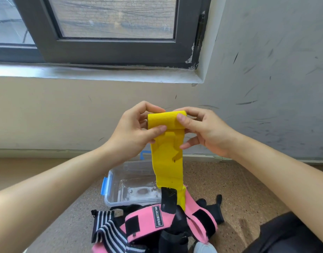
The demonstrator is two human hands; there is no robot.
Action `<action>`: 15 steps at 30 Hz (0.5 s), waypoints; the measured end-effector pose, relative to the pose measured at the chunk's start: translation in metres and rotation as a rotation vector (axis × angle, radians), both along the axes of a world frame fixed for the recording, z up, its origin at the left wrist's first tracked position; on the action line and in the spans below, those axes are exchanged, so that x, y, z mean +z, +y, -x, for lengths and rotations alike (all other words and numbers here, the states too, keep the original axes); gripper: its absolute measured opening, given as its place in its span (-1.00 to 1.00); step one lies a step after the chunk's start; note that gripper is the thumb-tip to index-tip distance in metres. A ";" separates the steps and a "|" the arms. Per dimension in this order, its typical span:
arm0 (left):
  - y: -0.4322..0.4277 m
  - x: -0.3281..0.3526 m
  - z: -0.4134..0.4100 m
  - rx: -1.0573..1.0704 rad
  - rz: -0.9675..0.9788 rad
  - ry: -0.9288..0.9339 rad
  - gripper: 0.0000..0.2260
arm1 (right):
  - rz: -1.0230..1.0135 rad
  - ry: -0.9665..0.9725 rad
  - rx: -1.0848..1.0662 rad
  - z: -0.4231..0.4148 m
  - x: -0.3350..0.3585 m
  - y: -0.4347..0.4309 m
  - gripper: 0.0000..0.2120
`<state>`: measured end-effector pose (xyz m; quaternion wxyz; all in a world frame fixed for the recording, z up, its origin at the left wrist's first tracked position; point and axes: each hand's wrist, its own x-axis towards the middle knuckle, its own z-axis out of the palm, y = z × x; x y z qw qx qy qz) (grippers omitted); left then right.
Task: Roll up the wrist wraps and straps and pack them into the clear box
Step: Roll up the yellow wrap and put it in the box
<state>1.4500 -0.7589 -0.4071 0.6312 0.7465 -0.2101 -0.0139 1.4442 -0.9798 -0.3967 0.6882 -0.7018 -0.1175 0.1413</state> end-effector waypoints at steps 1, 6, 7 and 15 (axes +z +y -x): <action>0.000 0.000 0.000 0.002 -0.013 -0.034 -0.75 | -0.001 -0.017 -0.009 0.000 0.000 0.000 -0.62; 0.003 0.002 0.000 -0.065 -0.036 0.138 -0.67 | -0.024 -0.079 -0.041 0.000 -0.002 0.001 -0.69; 0.003 0.003 0.000 -0.098 -0.041 0.195 -0.66 | -0.032 -0.090 -0.043 0.001 -0.002 0.001 -0.69; 0.002 0.005 -0.001 -0.088 -0.051 0.245 -0.62 | -0.050 -0.212 -0.059 0.000 -0.004 0.000 -0.66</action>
